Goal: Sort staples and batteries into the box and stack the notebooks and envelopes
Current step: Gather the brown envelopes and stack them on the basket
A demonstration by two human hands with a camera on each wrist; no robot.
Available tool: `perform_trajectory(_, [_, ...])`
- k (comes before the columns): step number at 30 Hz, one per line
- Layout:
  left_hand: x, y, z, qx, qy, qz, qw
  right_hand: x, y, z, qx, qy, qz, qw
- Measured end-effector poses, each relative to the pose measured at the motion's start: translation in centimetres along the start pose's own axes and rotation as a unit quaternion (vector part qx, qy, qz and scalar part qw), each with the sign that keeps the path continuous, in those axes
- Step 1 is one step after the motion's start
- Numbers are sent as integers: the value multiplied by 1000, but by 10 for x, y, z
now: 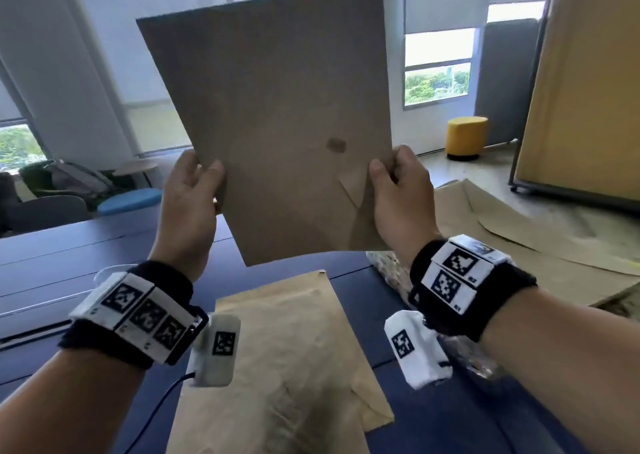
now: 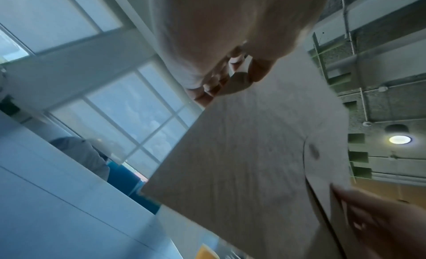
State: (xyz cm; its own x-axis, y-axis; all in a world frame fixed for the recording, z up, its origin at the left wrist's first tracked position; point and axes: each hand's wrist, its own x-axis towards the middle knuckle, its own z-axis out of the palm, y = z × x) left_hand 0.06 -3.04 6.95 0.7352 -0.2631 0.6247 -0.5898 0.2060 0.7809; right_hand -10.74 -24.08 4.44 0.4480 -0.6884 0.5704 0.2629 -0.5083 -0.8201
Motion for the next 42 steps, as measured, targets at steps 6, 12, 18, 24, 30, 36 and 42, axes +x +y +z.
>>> perform_trajectory(6, [-2, 2, 57, -28, -54, 0, 998, 37, -10, -63, -40, 43, -56, 997])
perform_trajectory(12, [-11, 7, 119, 6, -131, 19, 991, 63, 9, -140, -97, 94, -29, 990])
perform_trajectory(18, [-16, 3, 166, 9, -152, 21, 988, 70, 31, -187, -123, 115, -1, 986])
perform_trajectory(24, [-15, 3, 181, -12, -159, 6, 987, 81, 41, -205, -131, 87, 36, 987])
perform_trajectory(30, [-20, -9, 184, 4, -184, -75, 980, 89, 59, -214, -200, -7, 117, 973])
perform_trajectory(36, [-29, -27, 187, 91, -234, -90, 964, 87, 78, -223, -282, -116, 174, 936])
perform_trajectory(42, [-39, -47, 192, 148, -314, -133, 928, 75, 97, -233, -372, -177, 179, 894])
